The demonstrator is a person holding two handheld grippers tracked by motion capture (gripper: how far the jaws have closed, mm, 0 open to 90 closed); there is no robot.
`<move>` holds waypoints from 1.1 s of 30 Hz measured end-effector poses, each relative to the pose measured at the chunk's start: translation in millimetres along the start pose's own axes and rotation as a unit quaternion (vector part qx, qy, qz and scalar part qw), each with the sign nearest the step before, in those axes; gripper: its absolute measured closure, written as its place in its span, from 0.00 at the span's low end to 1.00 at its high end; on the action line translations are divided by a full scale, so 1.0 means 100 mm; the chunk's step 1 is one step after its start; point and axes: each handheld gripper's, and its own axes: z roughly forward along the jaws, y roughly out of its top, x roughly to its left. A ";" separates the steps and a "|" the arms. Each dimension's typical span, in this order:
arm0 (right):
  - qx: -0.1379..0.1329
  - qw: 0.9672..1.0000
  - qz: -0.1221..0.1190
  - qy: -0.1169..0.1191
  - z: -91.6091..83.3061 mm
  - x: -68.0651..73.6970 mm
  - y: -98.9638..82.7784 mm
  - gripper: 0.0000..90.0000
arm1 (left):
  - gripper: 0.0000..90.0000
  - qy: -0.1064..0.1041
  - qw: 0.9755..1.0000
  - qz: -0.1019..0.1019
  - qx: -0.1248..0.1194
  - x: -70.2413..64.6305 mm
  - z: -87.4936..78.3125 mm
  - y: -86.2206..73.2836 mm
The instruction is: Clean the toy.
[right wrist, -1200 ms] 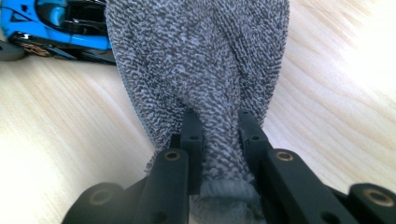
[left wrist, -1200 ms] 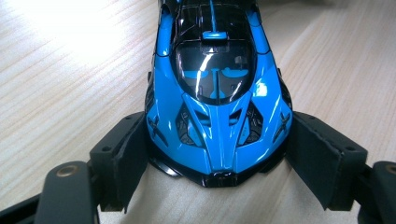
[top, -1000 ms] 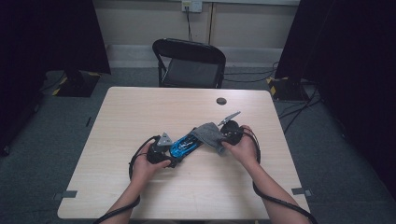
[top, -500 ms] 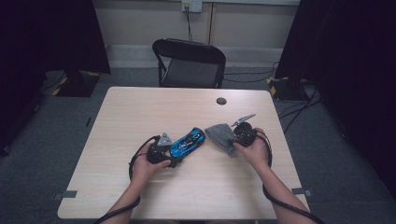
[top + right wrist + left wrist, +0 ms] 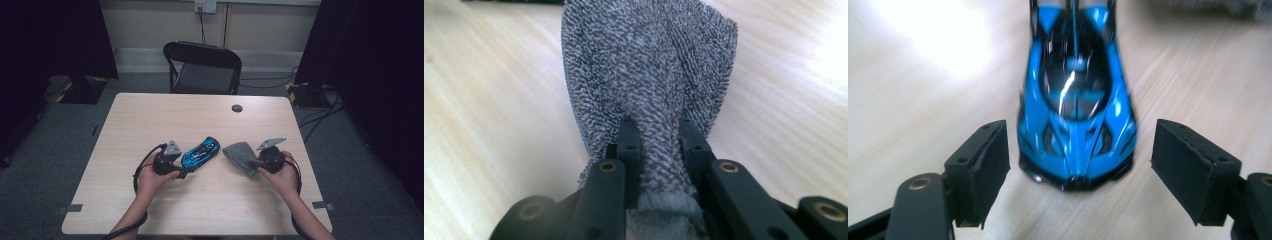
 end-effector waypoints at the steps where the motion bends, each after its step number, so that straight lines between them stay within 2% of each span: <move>1: 0.000 1.000 -0.001 0.002 0.00 0.01 -0.02 0.85 | 0.25 0.000 1.000 0.000 -0.011 0.00 -0.05 0.04; 3: -0.002 1.000 -0.004 0.007 0.01 0.04 -0.06 0.85 | 0.26 -0.001 1.000 0.002 -0.023 0.00 -0.10 0.12; 6: -0.003 1.000 -0.009 0.013 0.00 0.08 -0.06 0.85 | 0.28 -0.005 1.000 0.000 -0.022 0.01 -0.08 0.17; 7: -0.005 1.000 -0.012 0.015 0.00 0.09 -0.05 0.85 | 0.30 -0.013 1.000 -0.013 -0.019 0.04 -0.03 0.19; 9: -0.006 1.000 -0.013 0.018 0.00 0.11 -0.04 0.85 | 0.30 -0.013 1.000 -0.021 -0.017 0.07 0.01 0.19; 13: -0.014 0.999 -0.021 0.032 0.01 0.17 -0.01 0.85 | 0.31 -0.007 1.000 -0.025 -0.004 0.18 0.16 0.27; 16: -0.016 0.999 -0.029 0.035 0.01 0.18 0.00 0.85 | 0.32 -0.011 0.999 -0.032 0.004 0.18 0.27 0.32; 22: -0.008 0.999 -0.043 0.031 0.05 0.19 -0.01 0.84 | 0.33 -0.013 1.000 -0.024 0.009 0.12 0.41 0.46; 29: -0.009 0.998 -0.040 0.037 0.07 0.18 -0.02 0.84 | 0.38 -0.015 1.000 -0.012 0.021 0.07 0.52 0.50; 33: -0.009 0.999 -0.038 0.037 0.06 0.17 -0.03 0.84 | 0.41 -0.006 0.999 0.001 0.035 0.06 0.56 0.52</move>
